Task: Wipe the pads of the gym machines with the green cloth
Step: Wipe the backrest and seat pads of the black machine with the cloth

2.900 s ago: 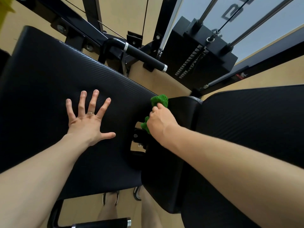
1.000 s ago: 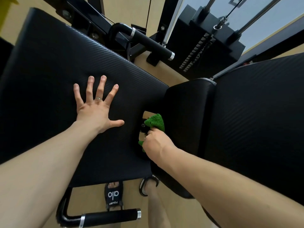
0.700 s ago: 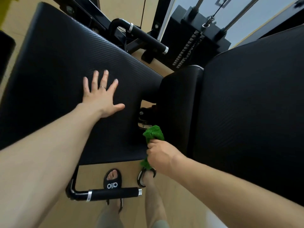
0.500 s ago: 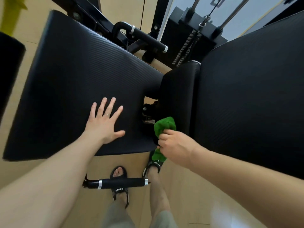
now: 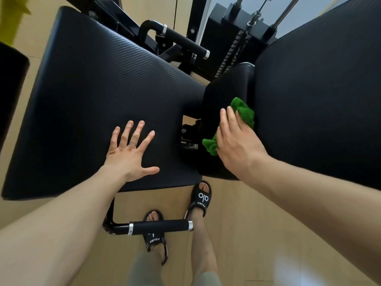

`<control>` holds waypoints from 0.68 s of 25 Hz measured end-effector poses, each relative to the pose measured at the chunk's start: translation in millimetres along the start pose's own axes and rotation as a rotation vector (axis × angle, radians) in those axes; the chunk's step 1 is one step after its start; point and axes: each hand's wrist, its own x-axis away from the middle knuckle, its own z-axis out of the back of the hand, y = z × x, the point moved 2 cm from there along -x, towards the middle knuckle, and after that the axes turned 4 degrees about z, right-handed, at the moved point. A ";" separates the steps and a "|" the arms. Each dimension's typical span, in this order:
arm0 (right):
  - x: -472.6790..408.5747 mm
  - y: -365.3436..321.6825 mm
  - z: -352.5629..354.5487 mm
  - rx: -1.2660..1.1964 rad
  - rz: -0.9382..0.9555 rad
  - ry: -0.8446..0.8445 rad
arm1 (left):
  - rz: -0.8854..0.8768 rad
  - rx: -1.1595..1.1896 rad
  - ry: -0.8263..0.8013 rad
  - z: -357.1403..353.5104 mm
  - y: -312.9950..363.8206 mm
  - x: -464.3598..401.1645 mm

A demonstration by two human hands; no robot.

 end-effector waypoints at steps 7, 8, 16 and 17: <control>-27.3 -33.8 -2.2 0.062 -0.016 -0.012 | 0.002 -0.025 0.111 -7.9 0.0 0.4; -11.2 -43.9 -2.9 0.044 0.020 -0.015 | -0.003 -0.009 0.087 -5.8 0.2 1.4; 20.6 -84.9 -26.0 0.147 0.397 0.151 | -0.003 0.003 0.104 -7.1 1.3 0.7; 11.9 -92.4 -29.7 0.186 0.416 0.169 | -0.001 -0.003 0.126 -8.3 1.2 -0.4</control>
